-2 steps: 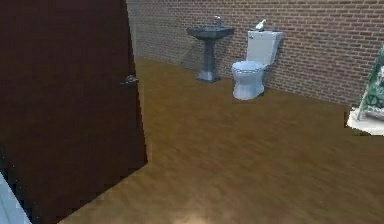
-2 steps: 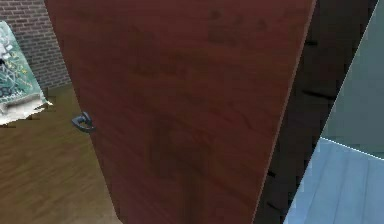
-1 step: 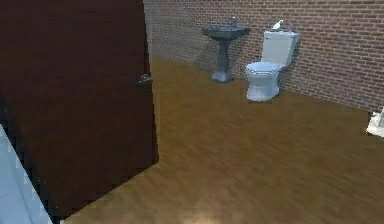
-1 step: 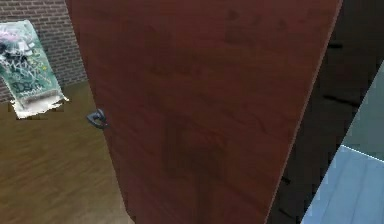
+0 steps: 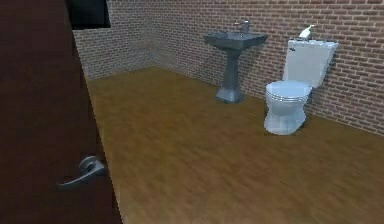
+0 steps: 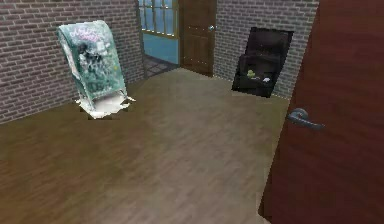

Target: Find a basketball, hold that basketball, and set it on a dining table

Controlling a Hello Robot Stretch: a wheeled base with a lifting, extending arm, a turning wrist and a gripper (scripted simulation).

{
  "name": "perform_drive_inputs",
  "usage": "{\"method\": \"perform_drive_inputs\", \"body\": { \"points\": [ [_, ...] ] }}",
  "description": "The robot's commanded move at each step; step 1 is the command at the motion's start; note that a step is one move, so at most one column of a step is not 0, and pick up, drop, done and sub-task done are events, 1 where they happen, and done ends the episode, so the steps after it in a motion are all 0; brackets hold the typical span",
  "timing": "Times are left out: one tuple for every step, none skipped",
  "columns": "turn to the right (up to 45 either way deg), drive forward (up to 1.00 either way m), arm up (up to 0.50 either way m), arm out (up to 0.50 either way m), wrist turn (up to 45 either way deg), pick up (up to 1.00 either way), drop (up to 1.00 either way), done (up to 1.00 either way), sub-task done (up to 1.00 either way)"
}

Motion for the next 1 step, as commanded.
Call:
{"method": "perform_drive_inputs", "body": {
  "points": [
    [0.0, 0.50, 0.00, 0.00, 0.0, 0.00, 0.00, 0.00, 0.00]
  ]
}}
